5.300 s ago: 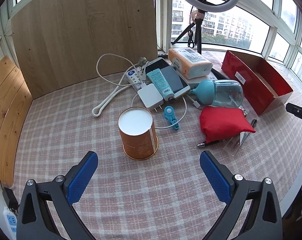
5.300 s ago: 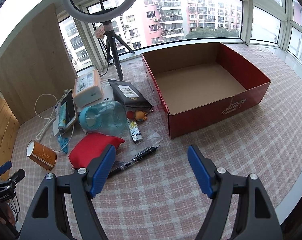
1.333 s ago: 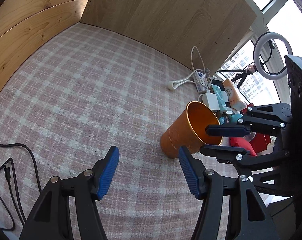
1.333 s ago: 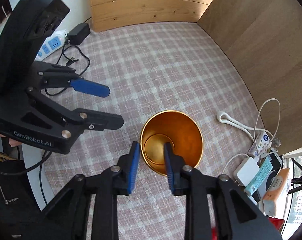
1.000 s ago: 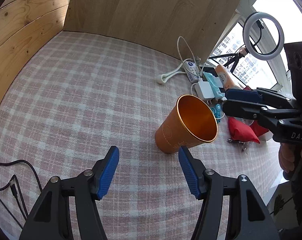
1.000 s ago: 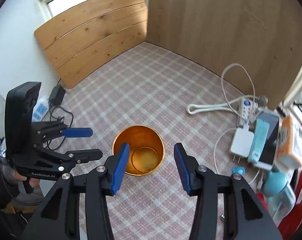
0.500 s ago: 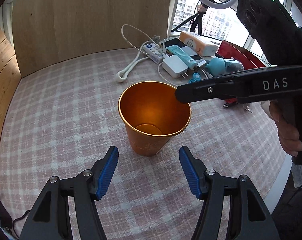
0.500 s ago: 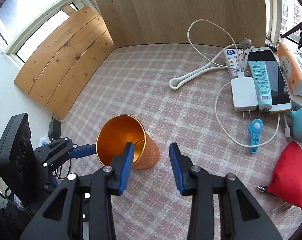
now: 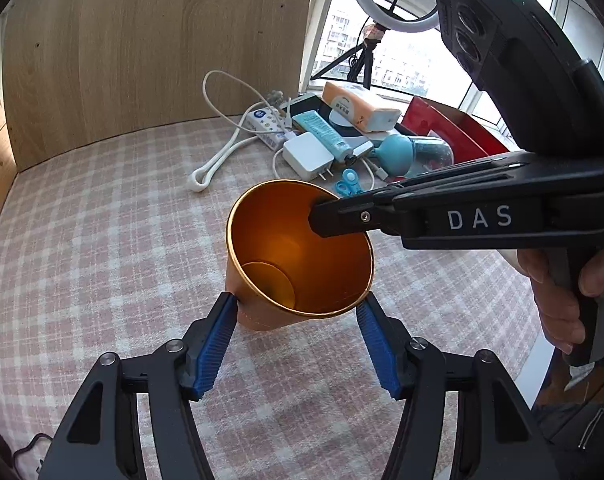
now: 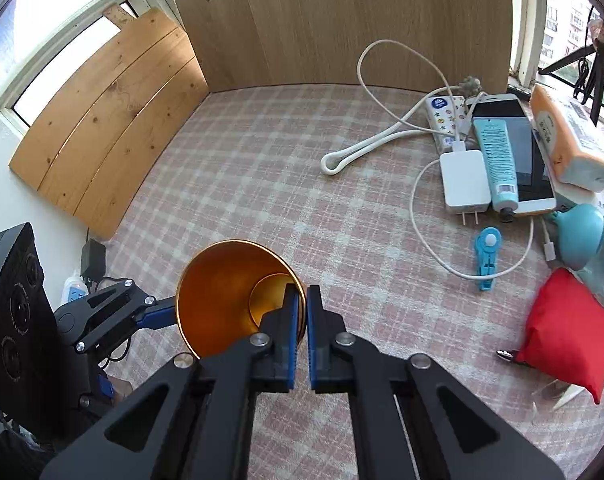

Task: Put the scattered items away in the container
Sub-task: 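Carry the orange cup with the right gripper over the red box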

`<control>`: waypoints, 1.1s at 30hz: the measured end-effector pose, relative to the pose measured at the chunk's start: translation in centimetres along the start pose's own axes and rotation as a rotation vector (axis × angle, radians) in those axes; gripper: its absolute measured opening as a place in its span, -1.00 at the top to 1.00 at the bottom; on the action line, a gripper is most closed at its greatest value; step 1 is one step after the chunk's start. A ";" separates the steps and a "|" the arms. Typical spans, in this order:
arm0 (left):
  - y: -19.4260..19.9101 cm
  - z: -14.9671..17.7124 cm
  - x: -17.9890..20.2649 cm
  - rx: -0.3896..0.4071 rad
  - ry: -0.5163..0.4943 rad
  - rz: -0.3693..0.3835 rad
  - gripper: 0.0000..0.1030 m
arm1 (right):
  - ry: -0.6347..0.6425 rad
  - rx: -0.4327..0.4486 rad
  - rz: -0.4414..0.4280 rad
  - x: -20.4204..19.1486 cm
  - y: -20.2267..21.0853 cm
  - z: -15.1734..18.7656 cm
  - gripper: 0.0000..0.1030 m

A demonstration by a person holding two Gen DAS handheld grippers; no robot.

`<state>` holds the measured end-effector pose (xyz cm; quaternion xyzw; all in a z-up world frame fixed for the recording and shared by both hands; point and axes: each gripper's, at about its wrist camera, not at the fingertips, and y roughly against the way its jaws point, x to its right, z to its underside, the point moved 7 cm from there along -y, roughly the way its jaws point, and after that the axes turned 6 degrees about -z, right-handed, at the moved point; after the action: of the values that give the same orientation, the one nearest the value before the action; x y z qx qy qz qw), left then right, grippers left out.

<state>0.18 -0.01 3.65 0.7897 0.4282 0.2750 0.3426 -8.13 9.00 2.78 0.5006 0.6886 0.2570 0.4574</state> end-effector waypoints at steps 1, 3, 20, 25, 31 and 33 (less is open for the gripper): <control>0.3 -0.4 0.6 0.008 -0.007 0.012 -0.14 | -0.008 0.015 0.002 0.3 1.0 -0.3 0.92; 1.0 -1.3 2.1 0.024 -0.027 0.035 -0.14 | -0.028 0.048 0.008 1.2 3.3 -0.8 0.92; 4.9 -9.7 13.3 0.115 0.012 0.052 -0.17 | -0.240 0.321 0.170 22.7 27.3 -1.4 0.92; 3.8 -11.8 14.7 0.130 0.053 -0.021 -0.17 | -0.261 0.342 0.291 32.1 33.1 -2.7 0.93; 2.5 -13.3 16.2 0.132 0.096 -0.068 -0.18 | -0.322 0.314 0.407 43.9 36.0 -3.7 0.92; 1.7 -13.5 16.6 0.120 0.101 -0.086 -0.18 | -0.361 0.299 0.402 47.3 35.7 -3.8 0.92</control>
<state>-0.82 17.84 15.64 0.7749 0.4940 0.2733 0.2843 0.90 66.22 15.81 0.7260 0.5136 0.1451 0.4337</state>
